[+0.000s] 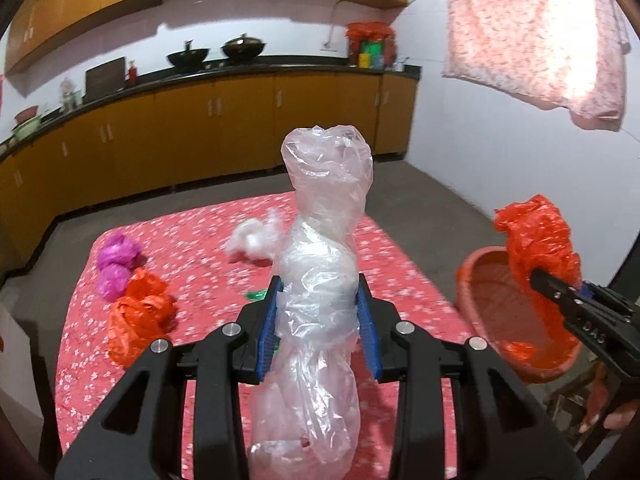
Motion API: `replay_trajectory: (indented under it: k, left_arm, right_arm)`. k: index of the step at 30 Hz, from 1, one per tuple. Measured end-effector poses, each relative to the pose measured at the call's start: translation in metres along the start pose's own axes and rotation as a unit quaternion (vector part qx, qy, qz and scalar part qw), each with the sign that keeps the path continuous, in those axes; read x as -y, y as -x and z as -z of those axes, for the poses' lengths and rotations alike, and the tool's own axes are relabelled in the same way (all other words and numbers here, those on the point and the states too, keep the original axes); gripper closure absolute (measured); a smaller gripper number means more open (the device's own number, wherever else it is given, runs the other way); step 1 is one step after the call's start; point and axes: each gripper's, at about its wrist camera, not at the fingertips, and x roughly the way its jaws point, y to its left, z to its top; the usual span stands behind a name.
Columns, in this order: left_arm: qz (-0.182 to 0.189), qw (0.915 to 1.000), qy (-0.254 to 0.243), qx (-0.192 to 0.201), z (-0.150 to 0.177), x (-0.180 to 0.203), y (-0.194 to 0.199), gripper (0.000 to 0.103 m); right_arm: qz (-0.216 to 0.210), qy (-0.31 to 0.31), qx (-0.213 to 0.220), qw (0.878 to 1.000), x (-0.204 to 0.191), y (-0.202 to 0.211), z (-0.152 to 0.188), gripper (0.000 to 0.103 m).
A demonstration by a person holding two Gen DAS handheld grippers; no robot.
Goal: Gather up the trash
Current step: 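Carry both bags over the orange basket and open both tools to drop them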
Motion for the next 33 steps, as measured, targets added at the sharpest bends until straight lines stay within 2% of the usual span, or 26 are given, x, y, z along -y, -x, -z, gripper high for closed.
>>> replay_trajectory:
  k: [13, 33]
  left_arm:
    - [0.051, 0.9979, -0.040, -0.001, 0.002, 0.058, -0.001, 0.067]
    - [0.084, 0.9932, -0.079, -0.018, 0.008, 0.113, -0.017, 0.067]
  right_arm:
    - [0.047, -0.020, 0.007, 0.999, 0.053, 0.034, 0.010, 0.072]
    - [0.075, -0.048, -0.002, 0.996, 0.093, 0.031, 0.017, 0.072]
